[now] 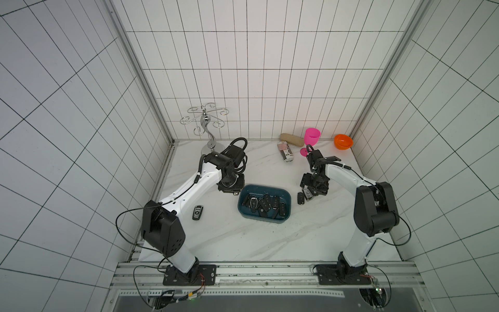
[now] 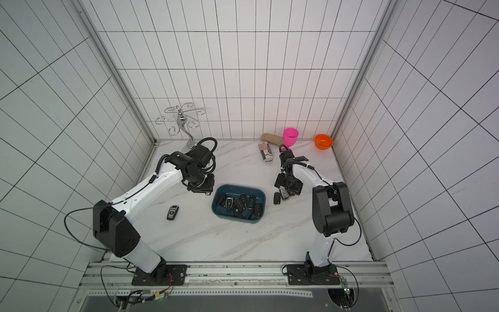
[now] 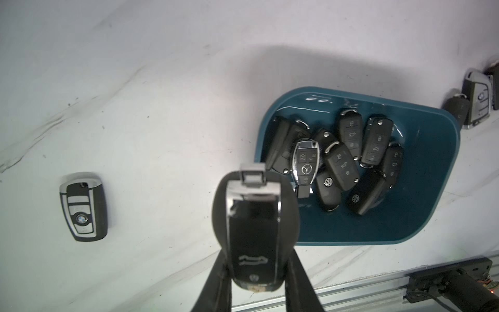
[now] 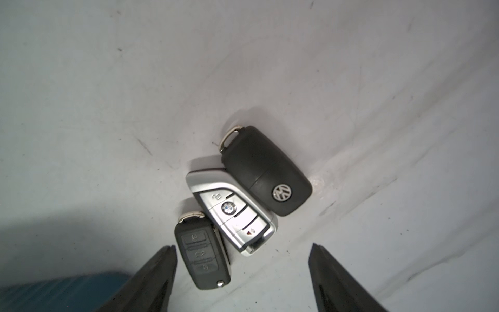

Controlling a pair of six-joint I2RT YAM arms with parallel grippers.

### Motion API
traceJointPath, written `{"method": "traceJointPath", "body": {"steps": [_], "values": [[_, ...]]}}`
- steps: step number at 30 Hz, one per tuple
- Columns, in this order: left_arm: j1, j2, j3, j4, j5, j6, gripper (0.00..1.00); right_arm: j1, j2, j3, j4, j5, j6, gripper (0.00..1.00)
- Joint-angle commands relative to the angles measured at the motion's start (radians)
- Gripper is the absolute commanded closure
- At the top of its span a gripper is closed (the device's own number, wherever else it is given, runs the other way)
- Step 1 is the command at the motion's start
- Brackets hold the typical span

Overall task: Place the car key into the storage box
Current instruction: Place the car key in the storage box.

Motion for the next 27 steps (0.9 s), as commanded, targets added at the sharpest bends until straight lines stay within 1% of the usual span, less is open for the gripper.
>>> {"method": "traceJointPath", "body": {"steps": [1,6,8,10,11,18,22,27], "values": [[-0.042,0.079,0.057,-0.031,0.008,0.032,0.85,-0.023,0.028,0.084,-0.062,0.027,0.053,0.19],[-0.092,0.190,0.135,-0.029,0.015,0.042,0.85,-0.061,0.071,0.141,-0.092,0.050,0.070,0.16],[-0.108,0.226,0.150,-0.023,0.022,0.044,0.85,-0.074,0.087,0.158,-0.105,0.051,0.077,0.12],[-0.124,0.260,0.164,-0.016,0.027,0.047,0.85,-0.089,0.108,0.174,-0.124,0.030,0.083,0.11],[-0.131,0.278,0.172,-0.013,0.028,0.047,0.85,-0.096,0.119,0.180,-0.133,0.022,0.090,0.05],[-0.172,0.379,0.231,-0.002,0.036,0.044,0.85,-0.130,0.160,0.178,-0.158,-0.042,0.187,0.04],[-0.183,0.422,0.250,0.005,0.039,0.044,0.85,-0.129,0.169,0.174,-0.164,-0.027,0.261,0.04],[-0.185,0.465,0.237,0.031,0.039,0.044,0.84,-0.129,0.222,0.214,-0.202,-0.030,0.330,0.04]]}}
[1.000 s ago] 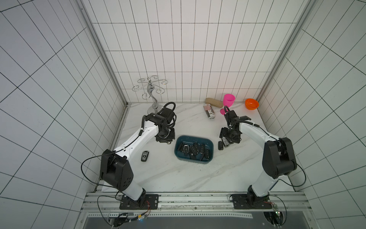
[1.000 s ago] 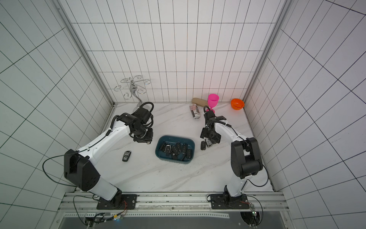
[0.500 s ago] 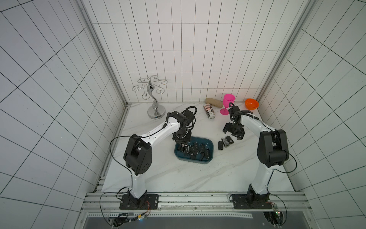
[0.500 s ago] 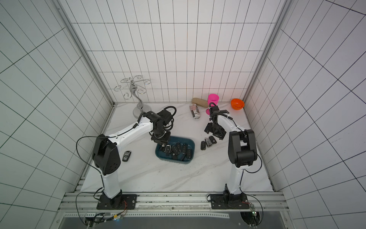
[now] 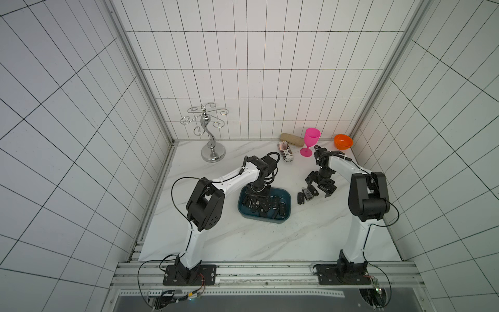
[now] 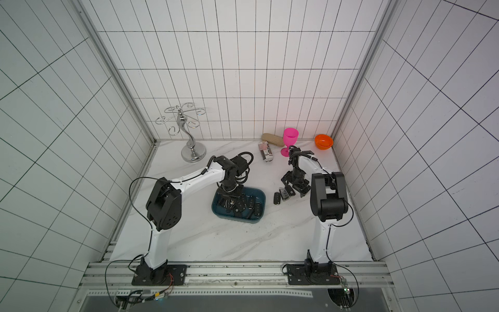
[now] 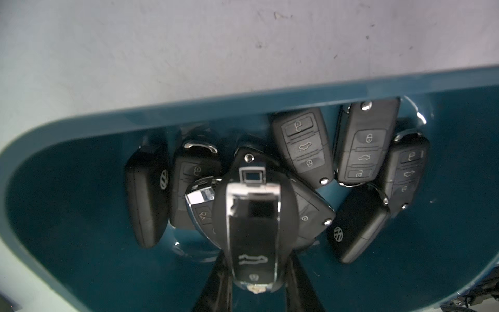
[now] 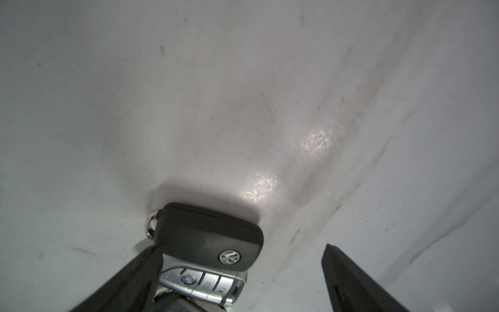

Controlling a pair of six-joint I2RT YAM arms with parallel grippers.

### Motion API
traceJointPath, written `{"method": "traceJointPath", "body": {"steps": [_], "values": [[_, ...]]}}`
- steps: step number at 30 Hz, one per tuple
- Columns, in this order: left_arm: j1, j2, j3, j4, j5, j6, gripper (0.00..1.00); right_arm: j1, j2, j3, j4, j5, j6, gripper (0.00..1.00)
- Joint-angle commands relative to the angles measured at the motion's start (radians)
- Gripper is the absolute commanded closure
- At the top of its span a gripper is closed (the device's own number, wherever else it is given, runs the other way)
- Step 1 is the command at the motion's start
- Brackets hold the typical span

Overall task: Place the car key into the storage box
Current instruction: Place the car key in the storage box.

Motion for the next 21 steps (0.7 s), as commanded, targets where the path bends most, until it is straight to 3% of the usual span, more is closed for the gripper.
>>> {"method": "traceJointPath", "body": {"steps": [1,12,19,21], "values": [[-0.003,0.041,0.010,0.031,-0.001,0.013,0.84,-0.007,0.043,0.055,-0.056,-0.002,0.101,0.04],[-0.003,0.084,0.005,0.062,0.005,0.004,0.79,0.001,0.041,0.034,0.041,-0.012,0.216,0.04],[-0.003,0.097,0.008,0.056,0.010,0.014,0.64,0.009,0.009,0.050,0.044,-0.008,0.224,0.04],[-0.003,0.097,0.005,0.059,0.010,0.013,0.55,0.012,-0.008,0.056,0.044,-0.001,0.219,0.04]]}}
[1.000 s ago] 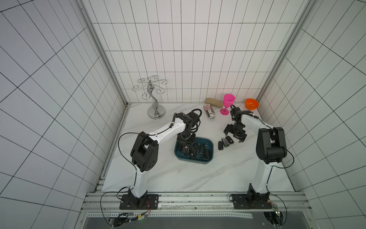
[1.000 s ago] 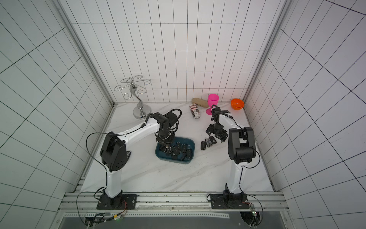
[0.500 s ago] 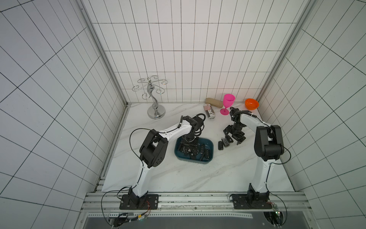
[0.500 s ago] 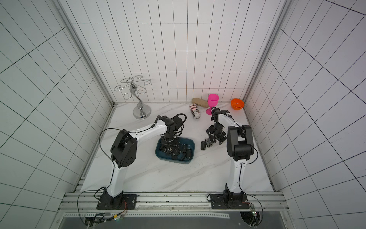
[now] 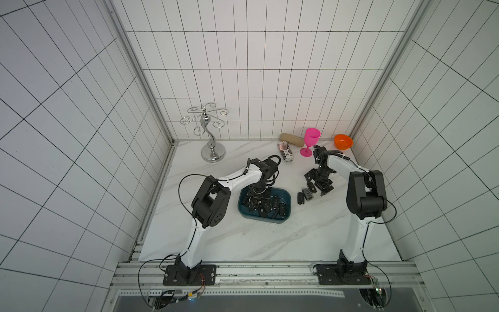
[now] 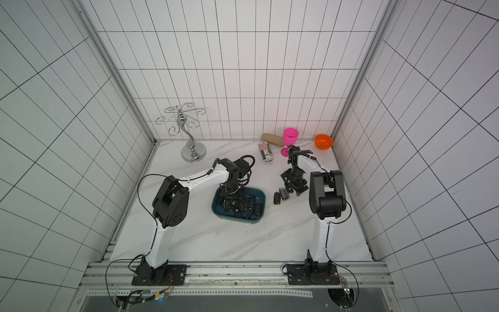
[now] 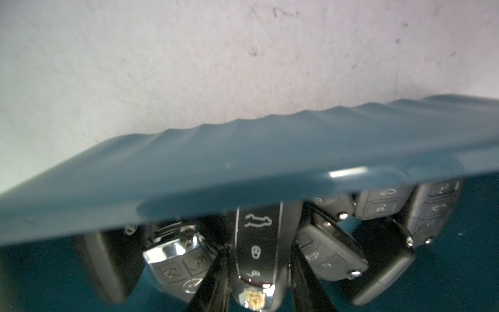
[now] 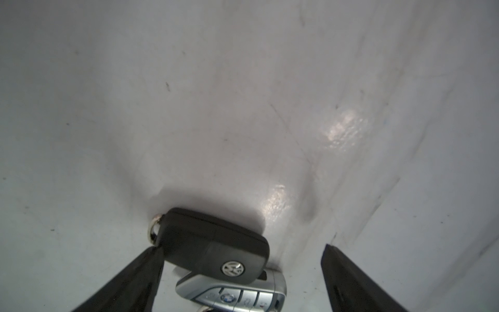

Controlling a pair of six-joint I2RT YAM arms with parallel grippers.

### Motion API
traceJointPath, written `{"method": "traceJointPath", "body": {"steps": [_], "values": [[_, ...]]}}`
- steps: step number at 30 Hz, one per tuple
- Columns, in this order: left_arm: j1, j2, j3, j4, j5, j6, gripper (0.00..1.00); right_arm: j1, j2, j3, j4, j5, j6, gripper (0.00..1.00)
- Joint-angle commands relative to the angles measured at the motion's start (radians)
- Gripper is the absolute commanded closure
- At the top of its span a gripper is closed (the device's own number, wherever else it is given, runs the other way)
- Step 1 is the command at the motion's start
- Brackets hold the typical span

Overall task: Place the car key into the storage box
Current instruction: Place the car key in the storage box.

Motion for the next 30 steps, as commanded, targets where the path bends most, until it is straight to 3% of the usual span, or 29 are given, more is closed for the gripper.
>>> {"method": "traceJointPath", "body": {"steps": [1,10,14,15,17,30], "values": [[-0.003,0.027,0.003,0.018,0.002,0.002,0.51,0.012,-0.032,0.041,-0.012,0.029,0.032,0.05],[-0.003,0.013,-0.007,0.029,0.009,-0.004,0.39,0.022,-0.008,0.089,-0.046,0.036,0.052,0.04],[-0.003,-0.027,-0.015,0.041,0.017,-0.006,0.28,0.028,0.014,0.096,-0.040,0.039,0.065,0.05],[-0.003,-0.040,-0.014,0.042,0.020,-0.006,0.25,0.030,0.021,0.099,-0.041,0.040,0.066,0.05],[-0.003,-0.068,-0.009,0.036,0.028,-0.002,0.03,0.034,0.033,0.106,-0.041,0.047,0.068,0.04],[0.080,-0.317,0.028,-0.059,0.005,-0.009,0.02,0.053,0.078,0.090,-0.017,0.057,0.099,0.06]]}}
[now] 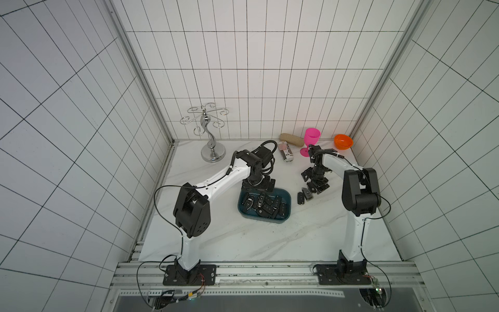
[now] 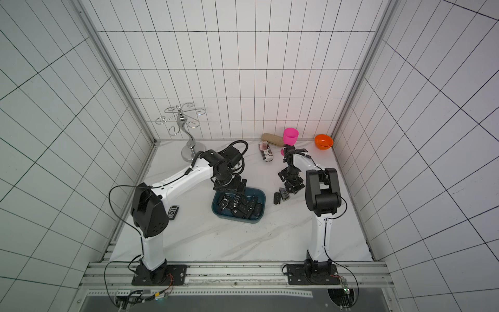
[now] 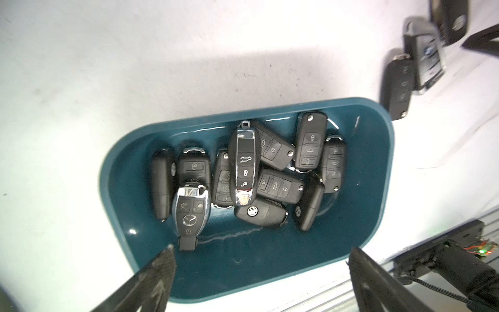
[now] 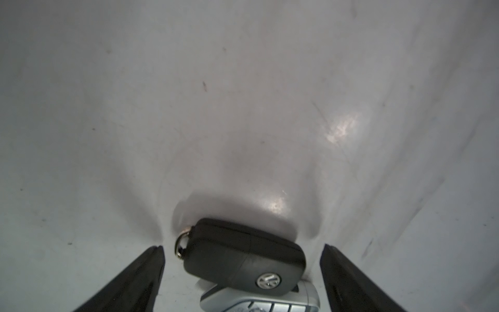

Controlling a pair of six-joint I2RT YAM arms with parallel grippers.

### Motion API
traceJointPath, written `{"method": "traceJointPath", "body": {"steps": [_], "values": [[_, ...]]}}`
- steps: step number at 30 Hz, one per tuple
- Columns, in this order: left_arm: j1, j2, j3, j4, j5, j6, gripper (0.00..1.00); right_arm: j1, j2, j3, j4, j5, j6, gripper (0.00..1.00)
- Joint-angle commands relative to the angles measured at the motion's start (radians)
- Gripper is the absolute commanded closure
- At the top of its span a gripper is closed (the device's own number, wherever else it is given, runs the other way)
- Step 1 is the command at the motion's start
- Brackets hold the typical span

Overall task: Place the car key into the storage box
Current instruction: Place the car key in the storage box, then pick up the car key from the center of the board.

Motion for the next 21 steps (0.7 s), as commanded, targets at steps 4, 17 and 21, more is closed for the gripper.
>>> {"method": "traceJointPath", "body": {"steps": [4,17,21], "values": [[0.091,-0.104,-0.030,-0.050,-0.027,0.012,0.02,0.011,0.016,0.000,0.010,0.030,0.048,0.09],[0.195,-0.182,-0.227,0.002,-0.028,0.021,0.02,0.010,0.013,-0.077,0.033,0.039,0.038,0.16],[0.196,-0.181,-0.232,0.005,-0.028,0.023,0.02,0.013,0.006,-0.111,0.058,0.030,0.038,0.22]]}}
